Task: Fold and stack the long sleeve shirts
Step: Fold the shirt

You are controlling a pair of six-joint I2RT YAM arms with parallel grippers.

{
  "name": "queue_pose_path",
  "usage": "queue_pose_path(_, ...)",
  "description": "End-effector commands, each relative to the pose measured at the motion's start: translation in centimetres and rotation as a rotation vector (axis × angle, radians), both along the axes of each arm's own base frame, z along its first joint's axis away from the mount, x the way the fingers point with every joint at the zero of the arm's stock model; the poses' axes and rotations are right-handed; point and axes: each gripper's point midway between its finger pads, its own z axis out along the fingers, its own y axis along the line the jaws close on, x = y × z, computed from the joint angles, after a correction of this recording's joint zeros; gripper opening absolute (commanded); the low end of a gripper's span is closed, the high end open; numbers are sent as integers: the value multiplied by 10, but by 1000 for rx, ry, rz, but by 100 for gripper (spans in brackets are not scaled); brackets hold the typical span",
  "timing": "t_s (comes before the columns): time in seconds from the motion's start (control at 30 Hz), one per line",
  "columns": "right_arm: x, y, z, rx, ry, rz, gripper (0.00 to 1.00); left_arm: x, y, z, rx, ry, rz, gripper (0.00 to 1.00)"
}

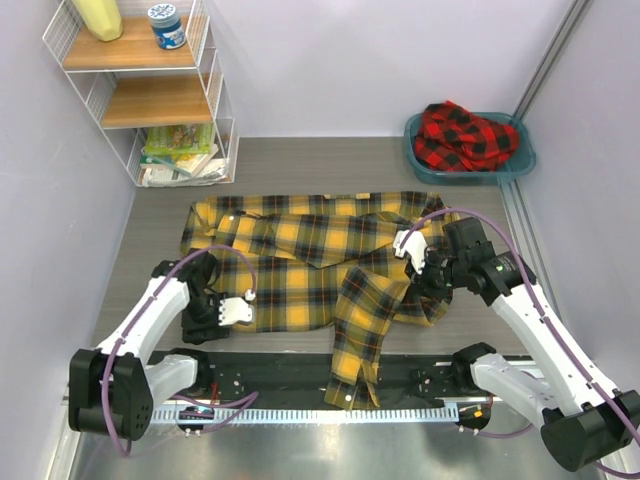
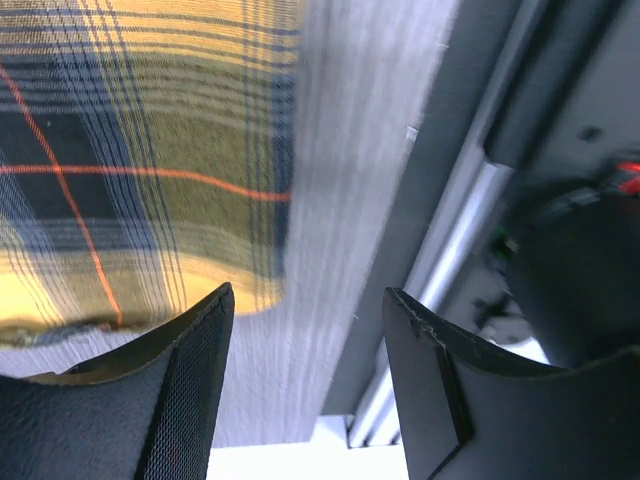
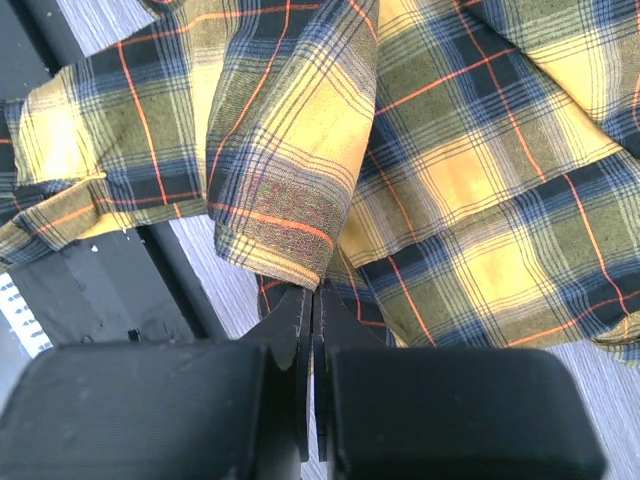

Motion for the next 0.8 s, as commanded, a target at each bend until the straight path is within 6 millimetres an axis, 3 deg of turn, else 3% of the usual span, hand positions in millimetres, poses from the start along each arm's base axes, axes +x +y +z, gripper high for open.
queue_pose_path(0.0,4,-5,4,-24,-48,8,1,35,3,-13,16,-160,-40,62)
queue_pose_path(0.1,6,-6,4,-32,-50,0,1,39,-3,-20,-16,-181,-41,61)
queue_pose_path(0.2,7,-5,7,-27,-56,-6,1,39,-5,-24,-25,-176,-43,51)
queue_pose_path(0.27,8,-5,11,-22,-64,-11,1,34,-6,-24,-33,-153,-46,31)
queue_pose_path(0.37,8,-6,18,-18,-79,-22,1,20,-8,-14,-52,-99,-65,13)
queue_pose_path(0.43,9,-8,24,-17,-99,-32,1,24,-10,-2,-61,-128,-72,0)
queue_pose_path(0.5,11,-12,32,-25,-141,-49,1,17,-10,9,-74,-115,-83,0)
queue_pose_path(0.63,20,-17,62,-25,-245,-81,1,24,-7,35,-66,-158,-95,0)
queue_pose_path(0.77,37,-19,86,-41,-335,-79,1,45,-4,60,-73,-196,-58,0)
